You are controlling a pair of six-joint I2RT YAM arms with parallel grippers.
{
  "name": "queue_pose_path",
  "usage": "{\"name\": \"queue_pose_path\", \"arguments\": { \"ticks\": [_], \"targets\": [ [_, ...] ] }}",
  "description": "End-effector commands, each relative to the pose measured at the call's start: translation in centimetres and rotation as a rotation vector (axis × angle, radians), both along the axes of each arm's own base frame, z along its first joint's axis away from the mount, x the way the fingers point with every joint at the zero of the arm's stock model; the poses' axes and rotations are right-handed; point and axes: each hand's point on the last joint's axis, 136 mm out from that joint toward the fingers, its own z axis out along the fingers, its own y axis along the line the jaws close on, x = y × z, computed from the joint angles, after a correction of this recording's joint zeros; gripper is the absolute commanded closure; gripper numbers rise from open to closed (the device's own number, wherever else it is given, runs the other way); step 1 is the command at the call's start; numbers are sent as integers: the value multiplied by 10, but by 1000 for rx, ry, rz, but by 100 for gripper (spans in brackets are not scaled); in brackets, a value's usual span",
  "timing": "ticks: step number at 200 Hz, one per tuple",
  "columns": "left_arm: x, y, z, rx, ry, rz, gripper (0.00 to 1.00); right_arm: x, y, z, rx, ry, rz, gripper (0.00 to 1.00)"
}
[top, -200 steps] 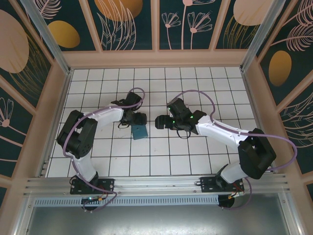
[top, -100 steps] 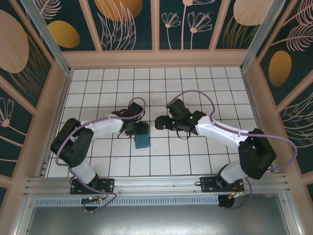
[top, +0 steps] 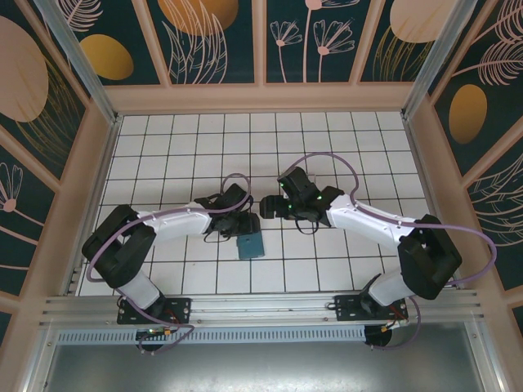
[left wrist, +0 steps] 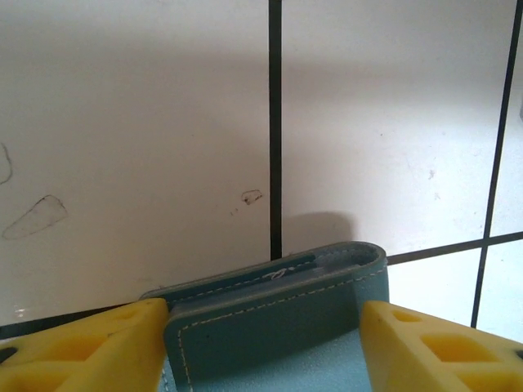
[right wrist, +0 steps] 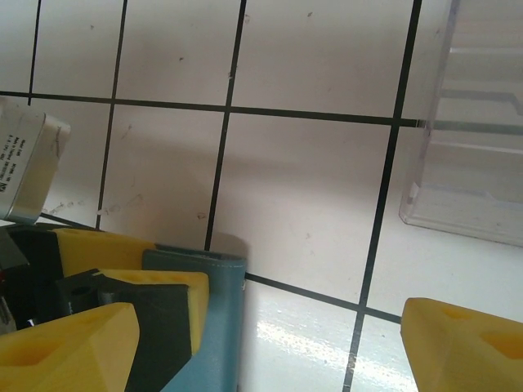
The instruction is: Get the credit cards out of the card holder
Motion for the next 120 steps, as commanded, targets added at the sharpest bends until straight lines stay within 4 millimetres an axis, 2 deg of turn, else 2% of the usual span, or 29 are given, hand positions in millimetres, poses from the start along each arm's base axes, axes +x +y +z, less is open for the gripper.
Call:
{"name": "queue_pose_path", "arguments": {
  "ticks": [1,29,42,52,58,74,120],
  "targets": [
    [3,9,18,38,-36,24,32,-9,-1,9,19,-2,10,16],
    [12,10,53,67,-153,-85,29,-8,5,12,39,5,23,16],
    [13,8,68,85,-211,-190,30,-9,8,12,49,12,32,16],
    [10,9,70,112,-237,-284,30,-10,10,11,58,19,37,16],
    [12,0,81,98,-273,-356,30,-10,12,10,65,22,38,16],
    [1,-11,85,85,-296,-575,30,-11,14,8,76,30,39,16],
    [-18,-19,93,120,-429,-1044,32,-9,9,10,68,19,11,16]
  ]
}}
